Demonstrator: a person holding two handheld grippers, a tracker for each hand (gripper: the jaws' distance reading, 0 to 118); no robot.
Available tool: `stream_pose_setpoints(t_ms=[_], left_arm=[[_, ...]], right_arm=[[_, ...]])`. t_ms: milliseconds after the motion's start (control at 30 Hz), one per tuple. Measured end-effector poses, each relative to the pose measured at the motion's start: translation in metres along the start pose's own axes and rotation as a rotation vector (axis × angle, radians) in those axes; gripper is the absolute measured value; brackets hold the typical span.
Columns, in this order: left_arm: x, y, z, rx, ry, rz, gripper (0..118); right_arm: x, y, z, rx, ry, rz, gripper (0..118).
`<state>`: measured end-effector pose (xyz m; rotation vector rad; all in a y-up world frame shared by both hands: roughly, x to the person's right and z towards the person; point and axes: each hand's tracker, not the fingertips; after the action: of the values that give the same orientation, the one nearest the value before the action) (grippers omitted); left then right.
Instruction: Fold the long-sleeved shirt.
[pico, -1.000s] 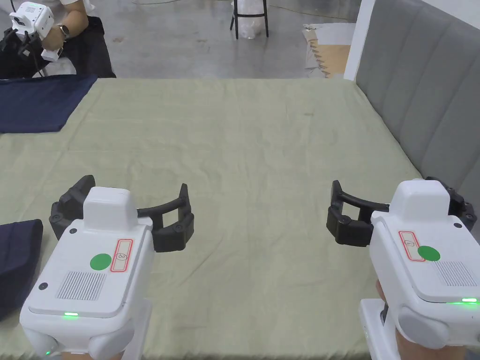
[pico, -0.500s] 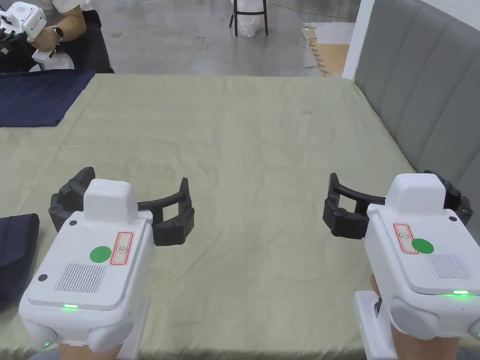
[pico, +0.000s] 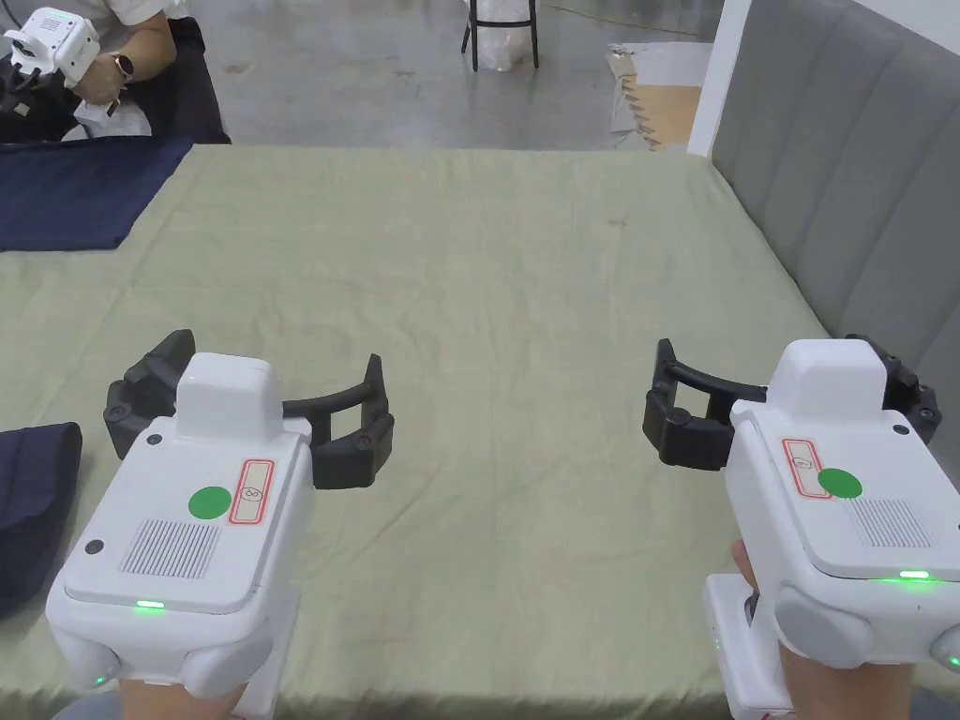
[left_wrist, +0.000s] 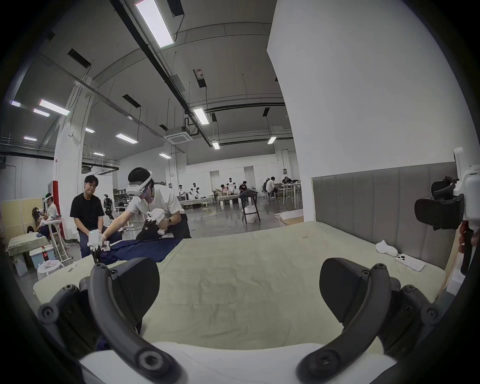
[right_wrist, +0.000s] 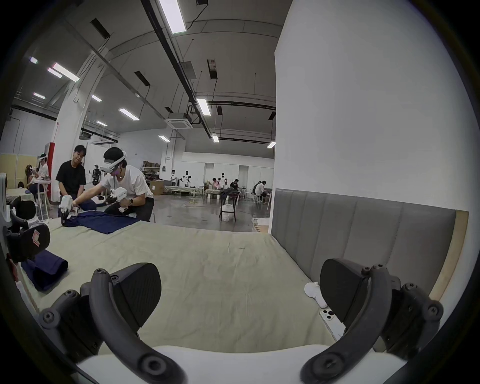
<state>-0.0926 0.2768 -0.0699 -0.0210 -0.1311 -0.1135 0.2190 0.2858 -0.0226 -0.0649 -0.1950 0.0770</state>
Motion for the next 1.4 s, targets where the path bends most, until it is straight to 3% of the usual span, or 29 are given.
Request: stream_pose_setpoints(t_ms=[1400], left_arm=[[-0.0022,-0.0005,0.0069,-0.003,0.006,0.029,111]], right_arm=[[-0.0011,-0.0061,0.0019,-0.016,0.016,0.014,118]])
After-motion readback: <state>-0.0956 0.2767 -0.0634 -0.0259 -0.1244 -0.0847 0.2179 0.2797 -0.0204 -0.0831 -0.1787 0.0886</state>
